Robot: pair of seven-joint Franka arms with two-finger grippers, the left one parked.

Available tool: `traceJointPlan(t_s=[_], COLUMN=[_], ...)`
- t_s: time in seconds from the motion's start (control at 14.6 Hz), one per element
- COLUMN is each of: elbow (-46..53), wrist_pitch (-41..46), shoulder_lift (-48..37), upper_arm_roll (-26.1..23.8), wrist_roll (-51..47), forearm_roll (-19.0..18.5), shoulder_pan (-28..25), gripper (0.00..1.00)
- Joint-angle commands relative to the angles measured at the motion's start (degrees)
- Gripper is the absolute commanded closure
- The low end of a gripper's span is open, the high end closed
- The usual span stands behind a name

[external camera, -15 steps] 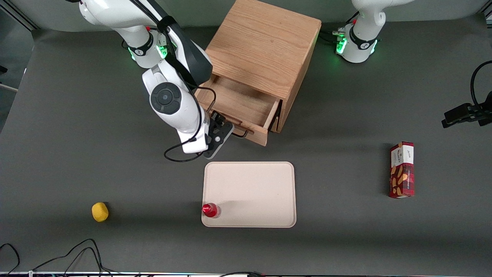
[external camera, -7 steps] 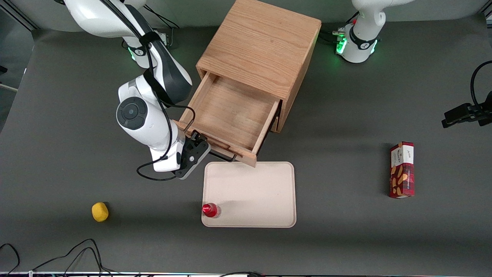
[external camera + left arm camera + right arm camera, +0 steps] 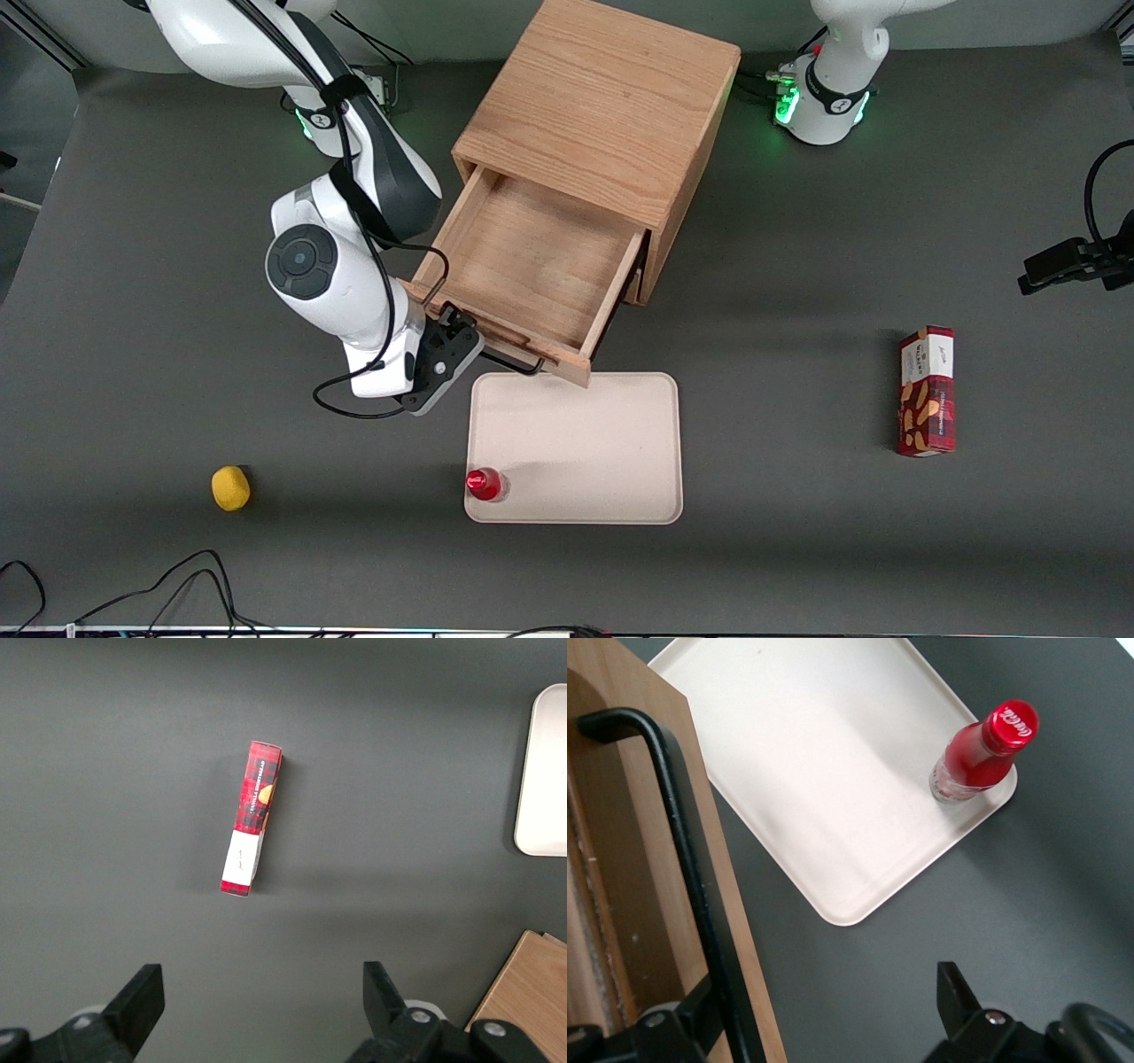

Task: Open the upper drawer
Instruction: 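Pull the upper drawer handle outward from the cabinet with the right gripper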

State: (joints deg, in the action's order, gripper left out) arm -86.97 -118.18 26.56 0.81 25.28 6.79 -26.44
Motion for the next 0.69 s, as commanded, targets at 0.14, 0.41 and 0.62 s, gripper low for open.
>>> traceJointPlan(t_s=[0.14,0.41,0.62], elbow=[3.4,3.4,3.5], wrist_pitch=[0.1,1.8,2.2], shoulder_lift=[0.8,0.6,0.7], upper_arm_roll=[0.6,0.5,0.4], wrist_roll=[0.9,0.9,0.9], forearm_roll=[3.1,5.7,6.5], shoulder_pan=[1.0,0.8,0.4], gripper=[0.0,0.0,0.0])
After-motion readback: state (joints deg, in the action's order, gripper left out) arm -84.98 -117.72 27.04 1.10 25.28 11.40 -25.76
